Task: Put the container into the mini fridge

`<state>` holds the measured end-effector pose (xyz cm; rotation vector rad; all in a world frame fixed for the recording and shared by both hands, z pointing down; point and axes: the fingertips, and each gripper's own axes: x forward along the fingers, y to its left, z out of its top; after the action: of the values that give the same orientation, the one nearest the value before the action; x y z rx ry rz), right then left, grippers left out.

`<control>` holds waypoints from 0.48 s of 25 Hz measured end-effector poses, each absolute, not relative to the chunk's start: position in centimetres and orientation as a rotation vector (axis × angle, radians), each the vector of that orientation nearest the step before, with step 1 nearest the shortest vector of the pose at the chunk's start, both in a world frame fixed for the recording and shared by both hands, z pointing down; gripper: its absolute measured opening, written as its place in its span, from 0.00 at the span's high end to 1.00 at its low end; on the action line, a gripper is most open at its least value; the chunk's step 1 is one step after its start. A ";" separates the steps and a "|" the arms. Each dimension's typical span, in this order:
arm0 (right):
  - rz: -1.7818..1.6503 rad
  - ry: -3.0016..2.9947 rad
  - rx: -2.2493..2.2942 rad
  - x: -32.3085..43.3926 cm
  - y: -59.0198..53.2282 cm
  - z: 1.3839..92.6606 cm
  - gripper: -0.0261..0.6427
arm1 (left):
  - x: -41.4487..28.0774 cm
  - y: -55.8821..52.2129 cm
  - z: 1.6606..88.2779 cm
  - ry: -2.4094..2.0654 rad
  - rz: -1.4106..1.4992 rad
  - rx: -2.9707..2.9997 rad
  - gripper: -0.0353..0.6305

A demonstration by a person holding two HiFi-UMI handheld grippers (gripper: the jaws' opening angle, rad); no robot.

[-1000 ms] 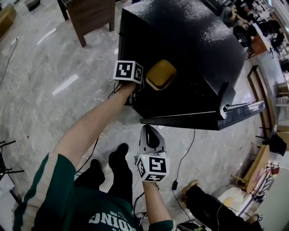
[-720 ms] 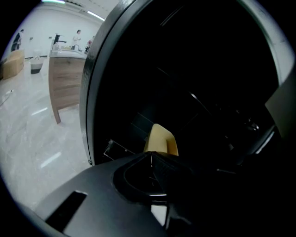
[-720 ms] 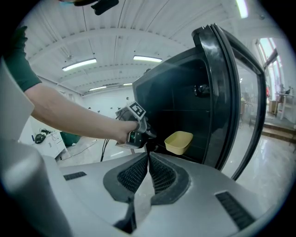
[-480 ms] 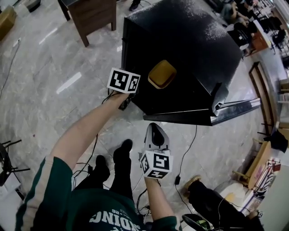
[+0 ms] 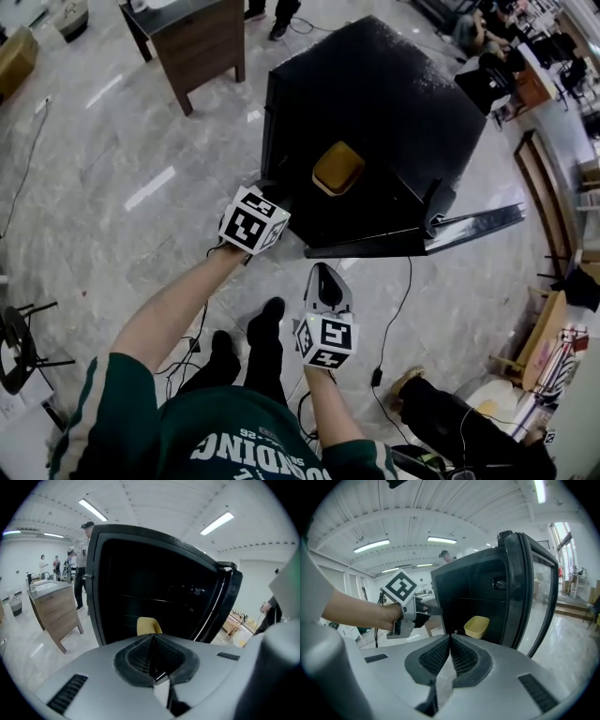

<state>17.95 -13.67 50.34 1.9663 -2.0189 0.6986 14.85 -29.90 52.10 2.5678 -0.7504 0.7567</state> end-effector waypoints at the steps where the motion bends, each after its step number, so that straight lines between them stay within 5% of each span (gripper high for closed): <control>1: 0.697 -2.022 1.963 17.7 -13.6 50.0 0.91 | 14.3 -29.2 51.7 -0.752 0.756 2.567 0.93; 12: 0.629 -2.085 1.835 15.9 -13.3 48.1 0.91 | 9.5 -22.9 49.1 -0.771 0.798 2.571 0.93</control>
<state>15.92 -13.34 48.13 1.8348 -2.0854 0.6289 9.48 -22.93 49.07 2.5712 -0.7712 0.7976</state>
